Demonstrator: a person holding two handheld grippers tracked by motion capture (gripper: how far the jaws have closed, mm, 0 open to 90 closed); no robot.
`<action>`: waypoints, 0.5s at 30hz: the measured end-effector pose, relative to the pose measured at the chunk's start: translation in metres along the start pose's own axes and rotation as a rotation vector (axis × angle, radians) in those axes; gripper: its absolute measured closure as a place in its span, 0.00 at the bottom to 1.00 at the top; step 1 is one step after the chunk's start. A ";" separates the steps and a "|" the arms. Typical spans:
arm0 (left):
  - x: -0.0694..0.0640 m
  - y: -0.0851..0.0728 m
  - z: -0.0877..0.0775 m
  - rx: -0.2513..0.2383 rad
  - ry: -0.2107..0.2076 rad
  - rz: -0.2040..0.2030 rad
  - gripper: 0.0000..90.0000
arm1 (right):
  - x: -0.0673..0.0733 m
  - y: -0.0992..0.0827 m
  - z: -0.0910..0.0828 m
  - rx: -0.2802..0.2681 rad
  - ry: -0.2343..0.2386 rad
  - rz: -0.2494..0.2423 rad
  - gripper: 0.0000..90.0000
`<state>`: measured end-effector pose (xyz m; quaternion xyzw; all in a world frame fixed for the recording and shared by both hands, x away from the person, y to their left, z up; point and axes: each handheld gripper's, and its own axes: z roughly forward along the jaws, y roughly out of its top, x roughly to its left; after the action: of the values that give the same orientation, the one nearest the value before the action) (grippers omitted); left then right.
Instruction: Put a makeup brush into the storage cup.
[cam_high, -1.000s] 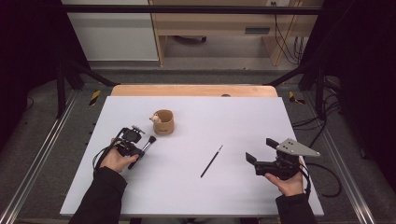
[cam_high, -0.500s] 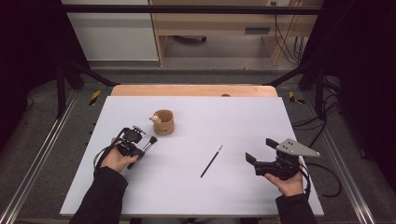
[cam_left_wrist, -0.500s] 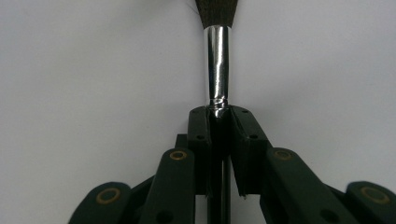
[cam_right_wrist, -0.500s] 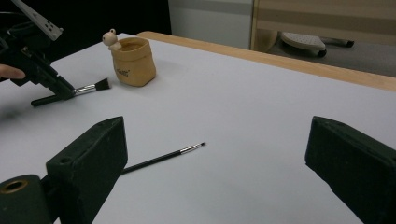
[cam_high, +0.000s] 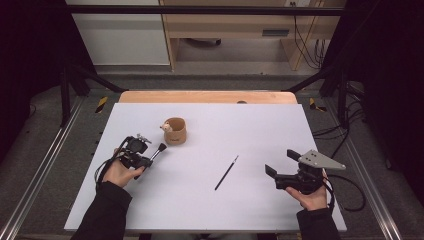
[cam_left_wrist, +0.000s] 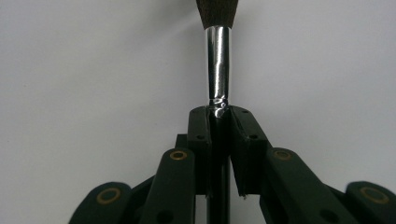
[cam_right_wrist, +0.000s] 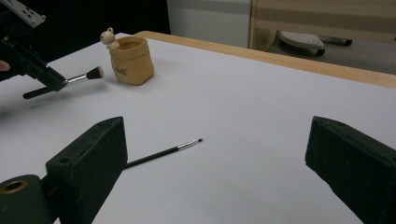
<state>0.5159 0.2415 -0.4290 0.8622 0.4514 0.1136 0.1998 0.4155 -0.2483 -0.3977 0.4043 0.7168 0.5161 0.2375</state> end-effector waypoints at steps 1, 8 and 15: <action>0.000 0.000 0.000 0.000 0.000 0.000 0.87 | 0.000 0.000 0.000 0.000 0.000 0.000 0.07; -0.002 -0.012 -0.018 -0.103 -0.005 -0.014 0.87 | -0.001 -0.001 -0.003 -0.009 -0.001 0.004 0.07; -0.005 -0.022 -0.028 -0.190 -0.012 -0.034 0.87 | -0.001 -0.001 -0.003 -0.010 0.000 0.008 0.07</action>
<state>0.4863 0.2555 -0.4137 0.8322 0.4520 0.1474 0.2853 0.4136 -0.2506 -0.3982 0.4060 0.7125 0.5207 0.2375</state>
